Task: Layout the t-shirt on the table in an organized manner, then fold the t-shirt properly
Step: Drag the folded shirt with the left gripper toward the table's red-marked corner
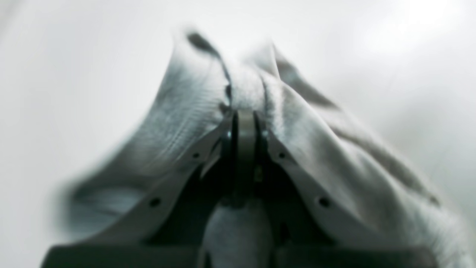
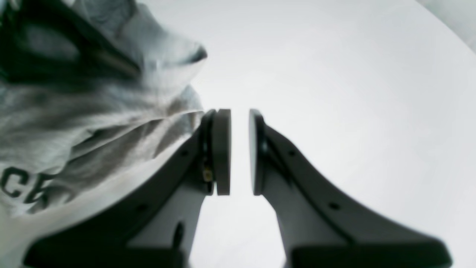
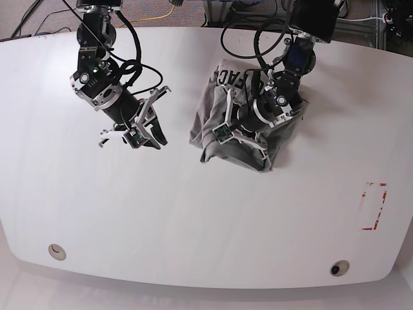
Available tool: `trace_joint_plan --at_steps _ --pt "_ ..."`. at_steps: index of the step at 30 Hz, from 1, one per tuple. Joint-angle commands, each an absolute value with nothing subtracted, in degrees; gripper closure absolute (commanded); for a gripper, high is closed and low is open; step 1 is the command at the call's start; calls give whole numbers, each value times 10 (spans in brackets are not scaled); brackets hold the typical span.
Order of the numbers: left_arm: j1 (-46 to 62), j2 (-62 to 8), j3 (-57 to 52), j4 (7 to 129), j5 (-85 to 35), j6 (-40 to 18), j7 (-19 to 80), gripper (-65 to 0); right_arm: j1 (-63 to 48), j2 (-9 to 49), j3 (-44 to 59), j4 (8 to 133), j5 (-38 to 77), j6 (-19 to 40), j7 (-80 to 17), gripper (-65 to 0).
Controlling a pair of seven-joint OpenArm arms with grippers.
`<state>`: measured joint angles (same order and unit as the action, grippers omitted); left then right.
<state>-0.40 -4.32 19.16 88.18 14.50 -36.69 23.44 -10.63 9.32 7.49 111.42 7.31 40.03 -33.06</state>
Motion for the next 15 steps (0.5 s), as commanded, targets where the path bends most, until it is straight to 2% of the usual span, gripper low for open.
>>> trace_joint_plan --at_steps 1,6,15 --pt "-11 -44 189 835 143 -365 214 0 -105 95 85 1127 81 400 -315 -75" --pt "-8 -57 158 789 143 -365 190 0 -107 94 94 1127 81 400 -315 -75" --pt "7 -116 73 792 140 -370 186 0 -111 74 128 1127 81 400 -315 -75"
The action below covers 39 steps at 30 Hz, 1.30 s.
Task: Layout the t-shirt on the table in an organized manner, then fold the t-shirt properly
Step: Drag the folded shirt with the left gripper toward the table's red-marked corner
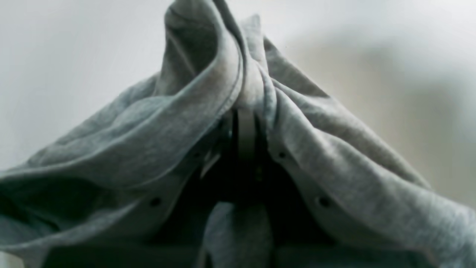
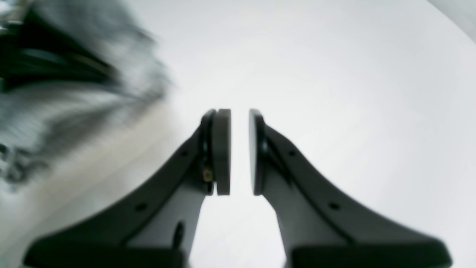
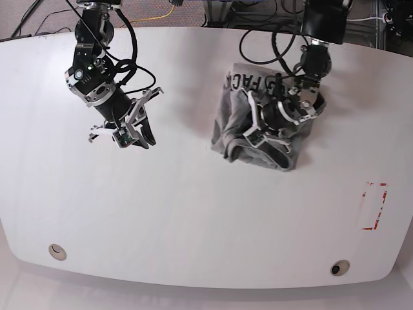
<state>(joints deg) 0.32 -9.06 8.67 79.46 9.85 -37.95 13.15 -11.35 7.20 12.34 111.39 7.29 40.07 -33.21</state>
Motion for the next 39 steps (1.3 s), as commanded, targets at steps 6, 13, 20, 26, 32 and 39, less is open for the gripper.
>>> trace_joint_plan --at_steps 6,13,20,26,32,39 --pt "6 -160 12 792 139 -383 186 0 -123 75 129 1131 81 400 -315 -75" --pt "-4 -188 -62 807 139 -400 186 0 -131 74 124 1131 81 400 -315 -75" --pt "-4 -187 -102 873 140 -400 189 0 -131 74 124 1131 80 400 -315 -75" --pt "10 -161 -102 953 140 -400 229 0 -130 74 124 1131 80 400 -315 -75" --pt "9 -108 -102 1009 141 -400 289 0 -130 74 124 1131 80 400 -315 -75" --pt "33 -62 -103 1018 143 -400 314 0 -130 73 124 1131 80 400 -315 -75"
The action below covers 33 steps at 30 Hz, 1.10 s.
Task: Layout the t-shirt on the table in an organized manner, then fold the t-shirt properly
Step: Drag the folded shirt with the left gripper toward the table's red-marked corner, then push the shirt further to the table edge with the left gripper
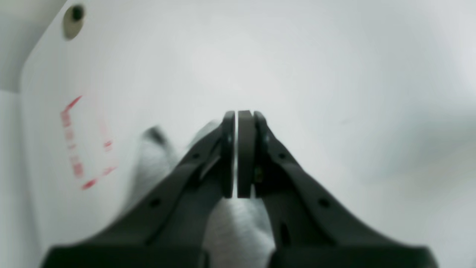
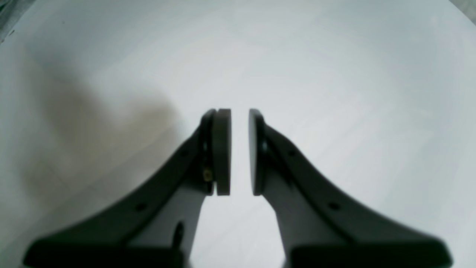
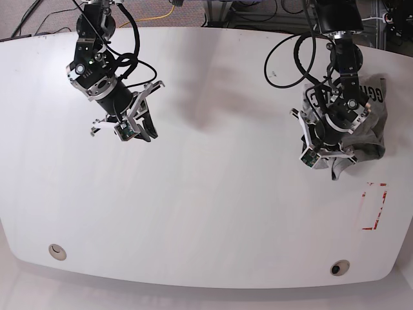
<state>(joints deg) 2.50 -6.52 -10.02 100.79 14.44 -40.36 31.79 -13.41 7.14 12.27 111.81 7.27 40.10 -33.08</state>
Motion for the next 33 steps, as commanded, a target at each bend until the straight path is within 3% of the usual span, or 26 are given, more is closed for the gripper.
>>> trace_joint_plan --at_steps 1,13,33 --pt "39 -58 -103 1018 143 -400 314 0 -130 73 124 1131 80 400 -315 -75" --pt "81 -21 -110 958 143 -400 314 0 -129 69 124 1131 81 400 -316 -75" --pt "96 -60 -287 945 141 -400 314 0 -132 47 124 1131 80 400 -316 -75"
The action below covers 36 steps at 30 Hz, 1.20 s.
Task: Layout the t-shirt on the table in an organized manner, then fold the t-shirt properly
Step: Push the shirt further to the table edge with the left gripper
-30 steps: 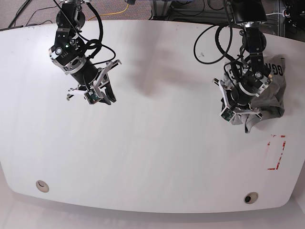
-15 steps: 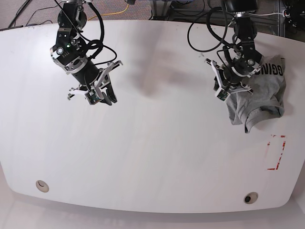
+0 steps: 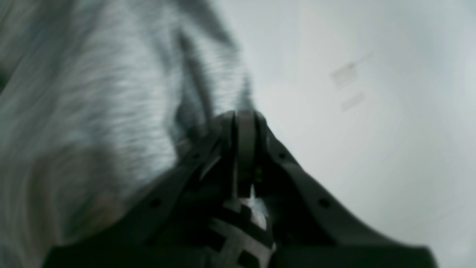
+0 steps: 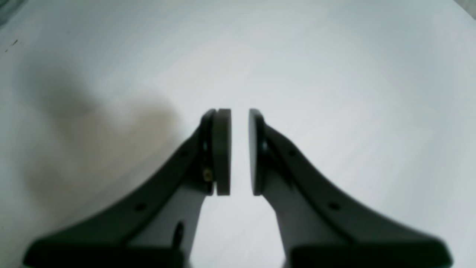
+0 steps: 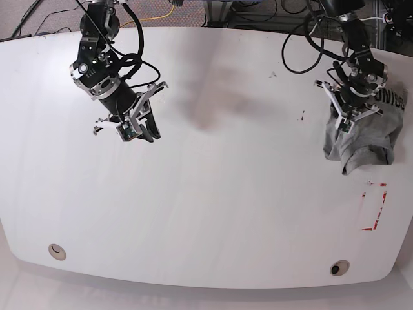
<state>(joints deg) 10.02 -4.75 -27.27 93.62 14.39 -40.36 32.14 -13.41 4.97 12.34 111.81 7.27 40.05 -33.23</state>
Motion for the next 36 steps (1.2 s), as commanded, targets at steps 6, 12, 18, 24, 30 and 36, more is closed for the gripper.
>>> trace_joint_plan --at_steps 6,12,18,24,30,36 --pt "97 -62 -341 944 141 -400 314 0 -134 47 124 1131 80 400 -316 -75" --pt "101 -62 -345 945 141 -400 314 0 -134 46 124 1132 80 400 -316 -75" --pt "97 -58 -313 949 140 -400 314 0 -135 45 124 1139 80 400 -316 -75" --pt "54 -49 -255 944 142 -400 315 0 -135 45 124 1139 80 400 -316 -75" --pt "-4 -30 -234 912 144 -400 315 0 -134 45 124 1139 80 400 -316 -75" --pt "-42 -33 -222 860 144 -400 315 0 -134 44 124 1139 80 400 -316 -75"
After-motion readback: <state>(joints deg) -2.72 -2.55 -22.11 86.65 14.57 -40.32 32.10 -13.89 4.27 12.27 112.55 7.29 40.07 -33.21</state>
